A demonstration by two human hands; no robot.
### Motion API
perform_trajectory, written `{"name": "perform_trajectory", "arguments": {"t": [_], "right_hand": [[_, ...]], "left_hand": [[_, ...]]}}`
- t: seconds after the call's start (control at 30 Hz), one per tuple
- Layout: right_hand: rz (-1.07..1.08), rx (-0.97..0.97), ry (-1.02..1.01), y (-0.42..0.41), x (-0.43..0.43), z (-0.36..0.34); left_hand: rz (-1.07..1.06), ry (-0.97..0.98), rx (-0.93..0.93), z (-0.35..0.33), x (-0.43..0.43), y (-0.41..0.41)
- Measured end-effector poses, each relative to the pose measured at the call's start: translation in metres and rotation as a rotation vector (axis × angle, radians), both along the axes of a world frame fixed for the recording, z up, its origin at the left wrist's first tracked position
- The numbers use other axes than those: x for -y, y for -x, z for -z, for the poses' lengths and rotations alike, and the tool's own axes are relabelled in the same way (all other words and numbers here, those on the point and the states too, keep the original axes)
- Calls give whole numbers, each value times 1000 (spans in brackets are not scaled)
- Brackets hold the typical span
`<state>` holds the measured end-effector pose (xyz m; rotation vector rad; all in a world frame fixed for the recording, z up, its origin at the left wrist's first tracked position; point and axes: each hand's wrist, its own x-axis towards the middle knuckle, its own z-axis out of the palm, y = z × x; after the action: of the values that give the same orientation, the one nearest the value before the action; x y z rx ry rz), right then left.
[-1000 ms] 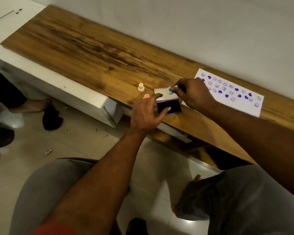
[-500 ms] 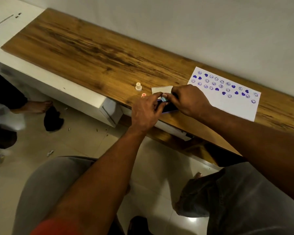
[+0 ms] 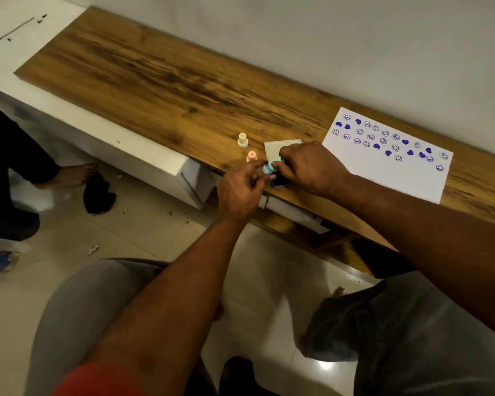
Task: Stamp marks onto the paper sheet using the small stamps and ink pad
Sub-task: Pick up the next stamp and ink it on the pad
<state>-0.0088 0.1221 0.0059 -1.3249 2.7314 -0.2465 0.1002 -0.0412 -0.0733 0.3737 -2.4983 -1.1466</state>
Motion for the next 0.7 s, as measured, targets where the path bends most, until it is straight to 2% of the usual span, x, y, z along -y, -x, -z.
{"name": "perform_trajectory", "arguments": {"t": [0.07,0.2,0.4,0.53,0.7], "right_hand": [[59,-7,58,-1,-2,0],[142,39,79,0,-13,1],[280,97,218,-6,-42,7],[356,118,163,-9,-59,18],[342,98,119,-6,-68,23]], "left_hand": [[-53,-43,10,9,8,-6],[-114,-11,47,21,15,-12],[-81,7,103,22,18,-12],[-53,20,101,17,16,-11],[-24,98,63,7,9,-13]]}}
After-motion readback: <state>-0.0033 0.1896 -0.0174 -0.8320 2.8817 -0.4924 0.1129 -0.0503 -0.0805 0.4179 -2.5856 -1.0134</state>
